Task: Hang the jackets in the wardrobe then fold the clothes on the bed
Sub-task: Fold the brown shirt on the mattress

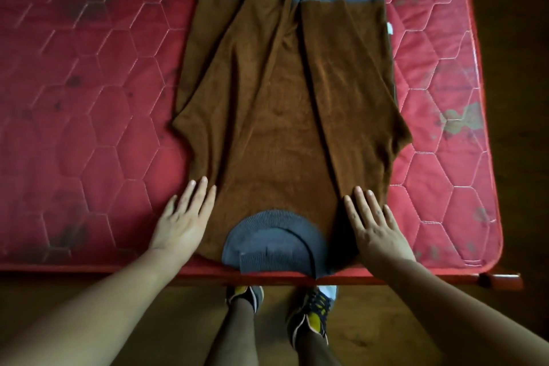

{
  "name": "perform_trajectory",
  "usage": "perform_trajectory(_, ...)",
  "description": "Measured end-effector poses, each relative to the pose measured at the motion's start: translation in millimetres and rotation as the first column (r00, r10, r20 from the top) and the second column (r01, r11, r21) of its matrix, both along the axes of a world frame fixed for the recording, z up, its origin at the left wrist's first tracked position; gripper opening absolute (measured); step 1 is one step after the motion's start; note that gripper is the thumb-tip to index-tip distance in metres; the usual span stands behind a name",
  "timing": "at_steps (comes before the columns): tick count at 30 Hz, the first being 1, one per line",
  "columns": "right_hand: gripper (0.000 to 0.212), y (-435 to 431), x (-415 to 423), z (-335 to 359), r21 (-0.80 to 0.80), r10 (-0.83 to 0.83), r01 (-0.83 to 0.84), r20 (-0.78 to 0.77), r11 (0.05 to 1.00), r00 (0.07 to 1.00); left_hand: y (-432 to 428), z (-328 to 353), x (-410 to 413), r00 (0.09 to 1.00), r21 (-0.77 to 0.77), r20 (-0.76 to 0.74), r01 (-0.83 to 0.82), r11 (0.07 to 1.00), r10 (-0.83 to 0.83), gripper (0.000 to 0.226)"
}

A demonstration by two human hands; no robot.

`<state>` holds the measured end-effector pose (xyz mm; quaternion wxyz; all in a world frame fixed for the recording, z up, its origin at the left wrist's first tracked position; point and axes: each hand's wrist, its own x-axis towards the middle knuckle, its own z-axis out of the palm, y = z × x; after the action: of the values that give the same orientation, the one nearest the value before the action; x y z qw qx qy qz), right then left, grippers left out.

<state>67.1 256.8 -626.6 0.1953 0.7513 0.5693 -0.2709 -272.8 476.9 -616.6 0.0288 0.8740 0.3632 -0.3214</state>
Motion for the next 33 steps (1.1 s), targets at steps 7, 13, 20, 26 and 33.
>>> perform_trajectory(7,0.084,1.5,-6.4,8.2,0.012,-0.08,0.08,-0.012,0.997,0.997,-22.5,16.2,23.0,0.951,-0.037,0.158,-0.263,0.964,0.265,0.087)
perform_trajectory(13,0.073,-5.8,-5.4,-3.6,0.027,0.03,-0.032,0.062,0.999,0.998,-17.5,-2.9,11.3,0.993,-0.023,0.071,-0.092,0.996,0.093,0.076)
perform_trajectory(20,0.085,16.1,-15.3,6.9,0.078,-0.044,0.045,-0.01,0.996,0.999,-20.5,2.0,11.0,0.978,-0.126,0.138,-0.137,0.982,0.155,0.088)
perform_trajectory(26,0.085,37.5,-44.2,-24.3,0.119,0.097,-0.098,0.016,0.988,0.995,-22.5,-34.6,19.4,0.988,-0.055,0.141,0.069,0.996,-0.061,0.084)
perform_trajectory(33,0.096,13.5,-23.9,-13.5,0.129,0.278,-0.273,-0.017,0.953,0.96,-23.3,-21.4,-6.2,0.977,-0.157,0.065,0.21,0.965,-0.202,0.092)
